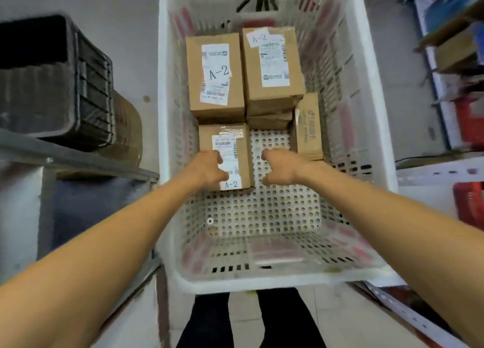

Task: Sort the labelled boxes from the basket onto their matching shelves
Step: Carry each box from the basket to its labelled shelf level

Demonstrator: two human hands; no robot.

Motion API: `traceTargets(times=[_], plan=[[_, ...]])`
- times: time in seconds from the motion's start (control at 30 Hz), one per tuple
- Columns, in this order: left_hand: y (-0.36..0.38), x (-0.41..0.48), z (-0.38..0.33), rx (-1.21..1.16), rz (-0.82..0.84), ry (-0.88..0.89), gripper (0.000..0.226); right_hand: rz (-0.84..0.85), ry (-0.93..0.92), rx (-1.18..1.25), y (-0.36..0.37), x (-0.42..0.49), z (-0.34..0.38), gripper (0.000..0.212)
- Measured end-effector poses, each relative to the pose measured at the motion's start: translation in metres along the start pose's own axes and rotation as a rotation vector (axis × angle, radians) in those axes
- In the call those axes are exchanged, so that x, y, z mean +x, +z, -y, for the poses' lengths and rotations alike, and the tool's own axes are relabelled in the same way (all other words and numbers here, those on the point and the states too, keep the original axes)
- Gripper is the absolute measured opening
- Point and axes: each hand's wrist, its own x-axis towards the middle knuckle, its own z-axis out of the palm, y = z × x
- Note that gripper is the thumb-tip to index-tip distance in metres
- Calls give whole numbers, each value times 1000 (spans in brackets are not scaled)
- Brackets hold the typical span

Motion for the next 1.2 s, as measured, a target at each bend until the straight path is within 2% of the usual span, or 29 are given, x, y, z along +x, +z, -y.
traceTargets(times=[0.1,0.2,0.3,0.4,0.5,0.57,0.67,0.8,0.97,1.13,1.2], plan=[[13,43,4,-50,-27,-65,61,14,-9,-13,9,35,-7,52],[32,69,8,-75,-119,-194,75,-14,17,74,20,73,-13,51],[55,80,8,-156,-237,-319,90,-63,74,293,42,109,-17,69],[74,85,5,-173,-325,-352,105,-19,91,506,73,136,-20,94],[84,90,-2,-184,-363,-369,115,-11,100,757,93,143,-28,98],[92,89,-5,-200,-363,-359,110,-26,114,827,98,135,-40,92],[103,87,-11,-368,-298,-260,107,-54,163,862,103,115,-67,88],[123,90,-13,-588,-107,-182,123,-106,232,908,105,89,-101,91],[139,97,-5,-868,29,-219,131,-118,203,895,115,88,-107,105],[138,91,-5,-915,85,-288,140,-109,232,1020,119,90,-100,79],[133,82,-14,-900,111,-283,136,-120,219,1054,121,86,-97,61]])
